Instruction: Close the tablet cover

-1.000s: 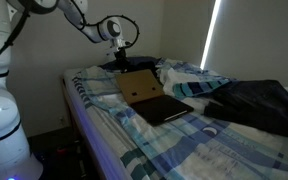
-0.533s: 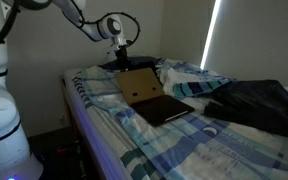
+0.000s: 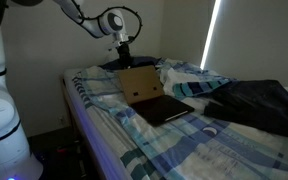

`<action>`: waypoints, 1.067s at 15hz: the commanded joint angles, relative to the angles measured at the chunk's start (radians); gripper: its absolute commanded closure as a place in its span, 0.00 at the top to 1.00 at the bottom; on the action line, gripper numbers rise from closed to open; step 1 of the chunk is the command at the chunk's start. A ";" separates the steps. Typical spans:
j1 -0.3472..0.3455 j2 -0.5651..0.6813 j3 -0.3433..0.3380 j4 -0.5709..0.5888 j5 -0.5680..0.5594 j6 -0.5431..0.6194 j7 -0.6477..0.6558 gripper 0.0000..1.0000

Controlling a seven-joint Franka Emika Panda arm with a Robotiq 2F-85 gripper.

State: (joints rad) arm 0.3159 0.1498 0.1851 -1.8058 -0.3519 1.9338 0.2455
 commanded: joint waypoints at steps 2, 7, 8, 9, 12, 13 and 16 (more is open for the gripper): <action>-0.029 -0.057 -0.005 -0.044 -0.031 -0.034 0.032 0.05; -0.051 -0.090 -0.003 -0.072 -0.028 -0.040 0.036 0.05; -0.056 -0.096 -0.003 -0.081 -0.027 -0.037 0.035 0.05; -0.061 -0.102 -0.003 -0.091 -0.026 -0.032 0.033 0.05; -0.073 -0.120 -0.004 -0.115 -0.028 -0.028 0.027 0.05; -0.079 -0.128 -0.006 -0.124 -0.028 -0.025 0.027 0.05; -0.097 -0.152 -0.010 -0.149 -0.024 -0.020 0.028 0.05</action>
State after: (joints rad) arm 0.2392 0.0466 0.1835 -1.8766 -0.3551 1.9051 0.2457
